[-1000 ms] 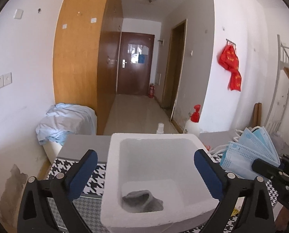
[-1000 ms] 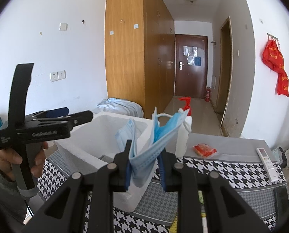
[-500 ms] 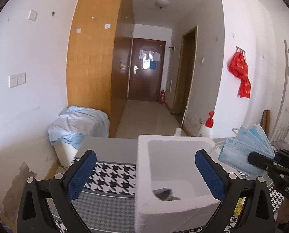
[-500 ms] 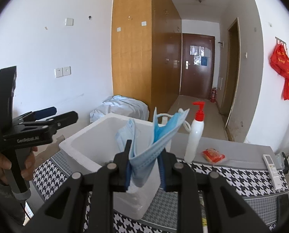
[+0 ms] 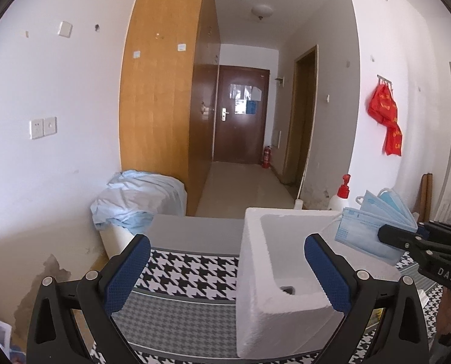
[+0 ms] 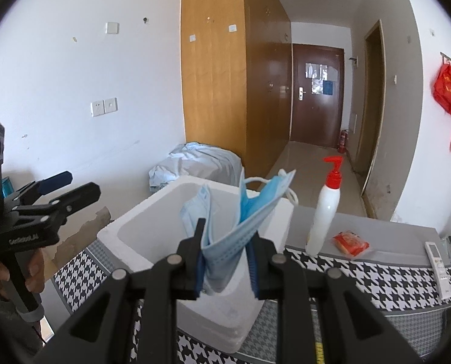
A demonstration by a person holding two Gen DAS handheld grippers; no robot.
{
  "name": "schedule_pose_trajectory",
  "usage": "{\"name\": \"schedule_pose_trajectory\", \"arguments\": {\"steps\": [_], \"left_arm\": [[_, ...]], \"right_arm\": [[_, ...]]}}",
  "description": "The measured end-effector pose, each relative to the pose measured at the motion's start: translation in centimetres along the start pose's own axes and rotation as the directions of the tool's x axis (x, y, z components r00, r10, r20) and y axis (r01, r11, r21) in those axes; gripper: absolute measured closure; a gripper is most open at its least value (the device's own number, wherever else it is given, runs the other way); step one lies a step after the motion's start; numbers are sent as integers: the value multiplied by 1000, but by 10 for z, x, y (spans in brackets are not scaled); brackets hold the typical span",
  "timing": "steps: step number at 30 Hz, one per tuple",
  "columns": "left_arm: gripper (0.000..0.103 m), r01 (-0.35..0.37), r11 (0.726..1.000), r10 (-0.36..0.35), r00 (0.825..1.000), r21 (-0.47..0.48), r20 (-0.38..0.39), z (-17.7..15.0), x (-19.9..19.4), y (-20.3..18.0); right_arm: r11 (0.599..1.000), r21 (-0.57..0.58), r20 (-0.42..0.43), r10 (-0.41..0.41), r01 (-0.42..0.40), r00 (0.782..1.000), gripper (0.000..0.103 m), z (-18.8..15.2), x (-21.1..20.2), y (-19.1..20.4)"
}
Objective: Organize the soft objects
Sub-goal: 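Lower the blue masks into the foam box and open the right tool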
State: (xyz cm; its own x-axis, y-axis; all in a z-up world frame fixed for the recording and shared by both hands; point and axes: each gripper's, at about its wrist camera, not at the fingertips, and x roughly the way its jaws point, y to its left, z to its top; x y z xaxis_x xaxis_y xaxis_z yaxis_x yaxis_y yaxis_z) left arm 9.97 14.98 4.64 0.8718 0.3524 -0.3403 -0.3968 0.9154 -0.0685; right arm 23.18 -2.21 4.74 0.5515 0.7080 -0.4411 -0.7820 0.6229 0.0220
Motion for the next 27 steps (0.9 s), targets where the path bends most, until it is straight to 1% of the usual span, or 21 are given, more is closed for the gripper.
{"name": "schedule_pose_trajectory", "arguments": {"steps": [7,15,16,18,20,23,25,27], "left_arm": [[1,-7,1000,7,1000,-5,0,-7,-5,10],[1,6,1000,-6,1000,-7,-7,-15,-10,13],[1,9,1000,-9,1000,-7,-9,-16,-10,14],[1,14,1000,-14,1000,-8,-10,-17,-10,15],[1,16,1000,-16,1000,-15,-10,-18,-11,17],[1,19,1000,-20,1000,-18,-17,-20,-11,17],[1,22,999,-23,999,-24,-22,-22,-11,17],[1,28,999,-29,999,-24,-25,-24,-11,16]], "right_arm": [[1000,-15,-27,17,-17,999,75,6,16,9],[999,-9,-61,31,-32,998,75,8,32,12],[999,-9,-64,30,-30,997,73,8,33,12],[999,-12,-73,37,-38,997,52,9,36,14],[999,-13,-73,42,-43,996,44,9,37,15],[999,-19,-80,42,-44,996,42,8,37,18],[999,-20,-84,45,-46,995,38,7,37,19],[999,-18,-80,48,-50,996,36,6,34,19]]}}
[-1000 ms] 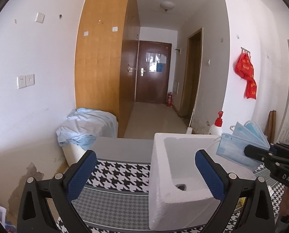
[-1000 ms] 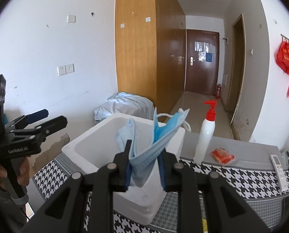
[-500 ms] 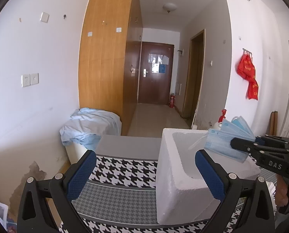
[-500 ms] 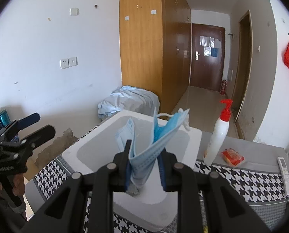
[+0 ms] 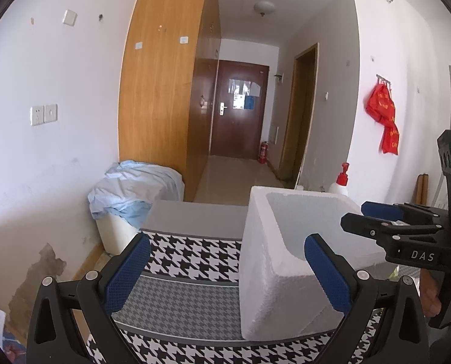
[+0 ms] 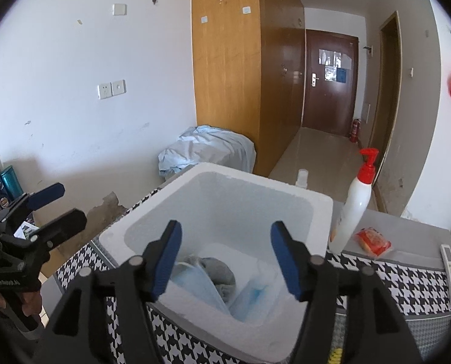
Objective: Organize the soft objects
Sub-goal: 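Lower the blue masks into the foam box and open the right tool, then withdraw both tools from the foam box back over the table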
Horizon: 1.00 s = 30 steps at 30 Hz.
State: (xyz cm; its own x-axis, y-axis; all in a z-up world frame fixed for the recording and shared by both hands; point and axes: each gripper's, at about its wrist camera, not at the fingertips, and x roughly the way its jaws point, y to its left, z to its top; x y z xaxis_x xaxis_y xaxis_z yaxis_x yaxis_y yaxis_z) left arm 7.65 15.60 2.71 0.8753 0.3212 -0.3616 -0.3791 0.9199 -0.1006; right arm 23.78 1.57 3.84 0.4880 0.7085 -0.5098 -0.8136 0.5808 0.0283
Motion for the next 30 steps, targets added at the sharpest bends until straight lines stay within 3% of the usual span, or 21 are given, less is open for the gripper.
{"name": "schedule_pose_trajectory", "arguments": {"steps": [13,17,22,25,30], "left_arm": [[1,22,1000,-22,1000,18,-4,-1,-8,-14],[1,29,999,-29,1000,16,1,-1,-12,-17],[1,38,999,-38,999,34,10,-2,-16,-25],[1,43,998,-44,999,40,20,-3,-21,-29],[1,57,998,-58,998,38,26,-4,-26,-33]], "right_arm": [[1000,2,30,3,-3,1000,33,-9,-22,1],[1000,0,54,-1,1,999,19,-12,-33,1],[1000,-18,74,-2,3,997,17,-20,-47,3],[999,-39,86,1,2,996,6,-25,-54,6],[999,-43,103,0,4,995,5,-34,-65,6]]}}
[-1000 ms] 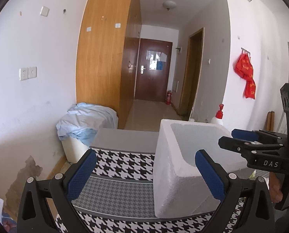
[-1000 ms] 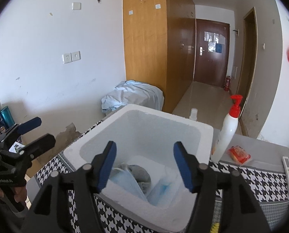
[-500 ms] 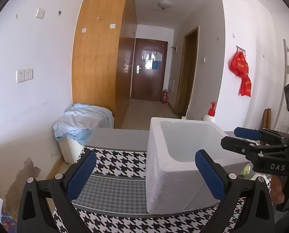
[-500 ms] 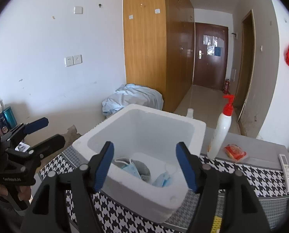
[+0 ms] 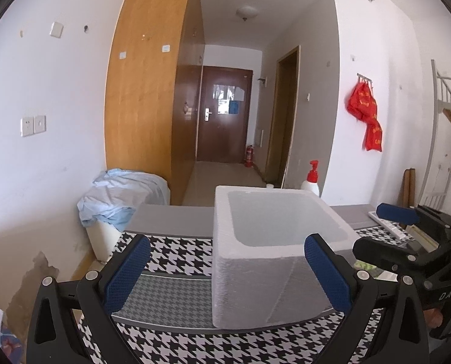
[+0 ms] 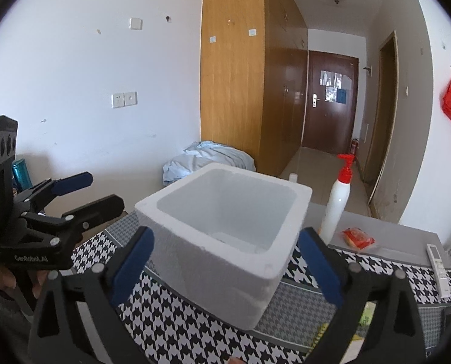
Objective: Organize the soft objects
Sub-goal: 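Withdraw both tools from the foam box back over the table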
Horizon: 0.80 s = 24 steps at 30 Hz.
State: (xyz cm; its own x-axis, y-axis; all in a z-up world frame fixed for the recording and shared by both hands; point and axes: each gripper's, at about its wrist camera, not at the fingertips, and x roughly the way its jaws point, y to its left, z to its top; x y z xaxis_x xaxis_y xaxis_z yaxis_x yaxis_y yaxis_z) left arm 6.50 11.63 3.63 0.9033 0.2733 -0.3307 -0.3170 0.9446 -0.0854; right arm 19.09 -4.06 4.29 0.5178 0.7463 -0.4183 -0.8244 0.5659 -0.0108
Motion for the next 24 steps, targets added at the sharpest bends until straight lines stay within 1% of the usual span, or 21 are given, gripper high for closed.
{"name": "schedule_pose_trajectory", "arguments": {"steps": [10,14,18,24], "left_arm": [[1,7,1000,-7,999,14,37,-3,-15,-13],[1,22,1000,-22,999,16,30,-7,-14,-19],[1,35,999,-36,998,19,44,-11,-18,-22],[1,49,999,-50,998,16,44,-18,-20,-30]], "right_arm": [[1000,16,22,-25,24,999,5,-17,-22,-7],[999,23,33,-40,40,999,5,-24,-28,-9],[998,36,38,-50,49,998,5,-32,-34,-14],[997,44,45,-69,67,997,5,-43,-45,-21]]}}
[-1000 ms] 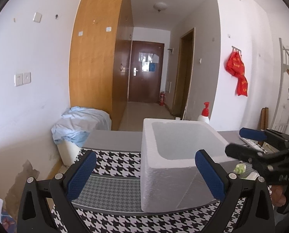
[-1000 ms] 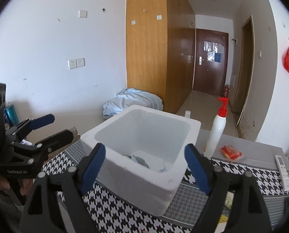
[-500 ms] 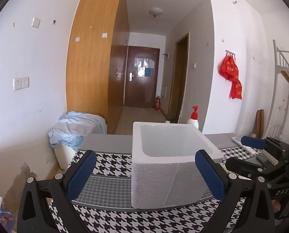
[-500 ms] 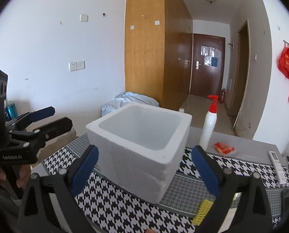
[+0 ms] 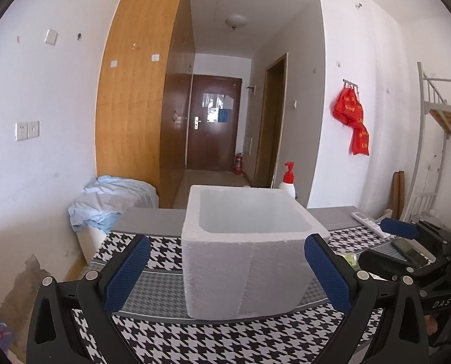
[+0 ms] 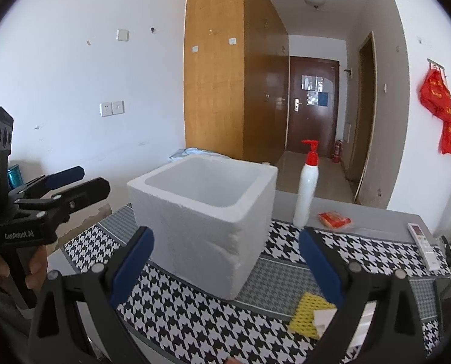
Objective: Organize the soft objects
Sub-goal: 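Withdraw both tools from the foam box back over the table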
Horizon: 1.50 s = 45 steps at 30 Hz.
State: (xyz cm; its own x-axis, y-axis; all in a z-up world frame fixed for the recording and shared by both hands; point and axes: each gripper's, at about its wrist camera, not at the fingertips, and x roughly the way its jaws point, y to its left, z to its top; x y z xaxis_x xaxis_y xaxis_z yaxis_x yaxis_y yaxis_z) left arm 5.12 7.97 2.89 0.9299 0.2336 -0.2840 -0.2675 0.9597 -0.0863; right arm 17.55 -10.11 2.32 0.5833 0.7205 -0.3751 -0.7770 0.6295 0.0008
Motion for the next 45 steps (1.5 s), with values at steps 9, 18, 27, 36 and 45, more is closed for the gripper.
{"name": "schedule_pose_trajectory", "arguments": {"steps": [9,18,27,36,45], "left_arm": [[1,22,1000,-22,1000,6,-11,-12,2,-13],[1,49,998,-49,999,34,3,-21,1,-27],[1,84,996,-82,996,44,-28,-30,8,-38],[1,143,988,-140,989,58,-54,-34,15,-54],[1,189,979,-184,981,78,-67,-38,16,-69]], "right_arm": [[999,21,-3,-27,27,1000,5,-15,-12,-11],[999,26,-9,-39,39,999,5,-26,-16,-15],[996,54,-11,-73,74,997,5,-36,-24,-27],[988,84,-30,-125,127,992,5,-47,-34,-43],[981,105,-39,-162,166,986,5,-57,-45,-54]]}}
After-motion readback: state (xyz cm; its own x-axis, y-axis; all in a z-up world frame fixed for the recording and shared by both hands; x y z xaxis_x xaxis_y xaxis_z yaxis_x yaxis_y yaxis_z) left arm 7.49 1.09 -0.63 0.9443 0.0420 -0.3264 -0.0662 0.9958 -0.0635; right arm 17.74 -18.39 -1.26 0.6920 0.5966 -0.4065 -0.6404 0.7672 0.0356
